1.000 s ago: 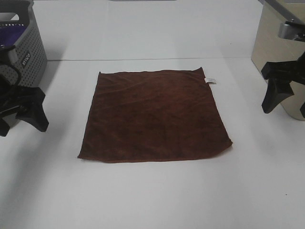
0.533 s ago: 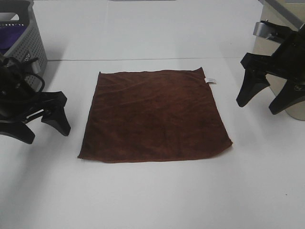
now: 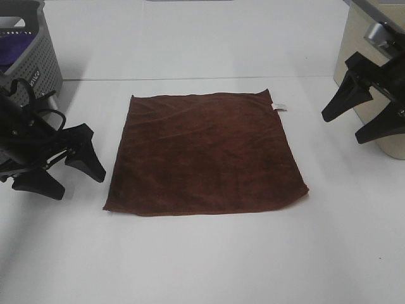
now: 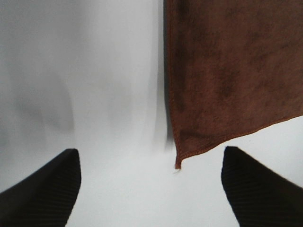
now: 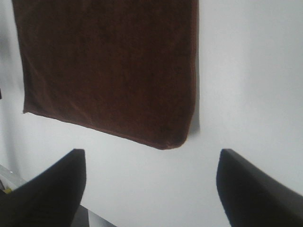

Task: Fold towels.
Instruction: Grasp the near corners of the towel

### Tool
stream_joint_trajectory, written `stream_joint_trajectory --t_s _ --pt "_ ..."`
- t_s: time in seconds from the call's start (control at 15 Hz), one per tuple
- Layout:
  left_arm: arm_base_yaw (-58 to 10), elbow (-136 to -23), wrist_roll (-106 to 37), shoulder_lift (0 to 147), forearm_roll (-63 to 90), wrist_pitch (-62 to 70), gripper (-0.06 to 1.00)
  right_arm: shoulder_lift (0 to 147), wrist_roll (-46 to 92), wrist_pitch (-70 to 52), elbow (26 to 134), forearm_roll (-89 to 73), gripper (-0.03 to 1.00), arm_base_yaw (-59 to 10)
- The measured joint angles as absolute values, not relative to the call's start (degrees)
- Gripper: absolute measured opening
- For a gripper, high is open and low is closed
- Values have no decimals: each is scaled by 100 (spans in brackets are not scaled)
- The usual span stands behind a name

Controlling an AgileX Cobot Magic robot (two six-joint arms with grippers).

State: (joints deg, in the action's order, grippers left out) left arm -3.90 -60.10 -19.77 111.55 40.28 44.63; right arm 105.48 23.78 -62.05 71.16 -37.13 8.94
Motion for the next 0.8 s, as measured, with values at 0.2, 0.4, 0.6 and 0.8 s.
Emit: stream_joint_trajectory --t_s 0.2,0.4,0.6,0.8 --pt "-246 -6010 -2974 11431 5082 4458 75 10663 2773 -6171 6956 -3948 74 997" --pt "-246 -6010 -3512 11728 5546 4452 75 11012 3025 -5999 6818 -3988 74 1003" --pt "-246 -6045 -3885 11981 6085 4538 75 11299 3134 -5649 6801 -4057 74 1003" --pt "-246 -6056 -4114 12078 6440 4687 75 11614 3174 -5632 6801 -4062 74 1003"
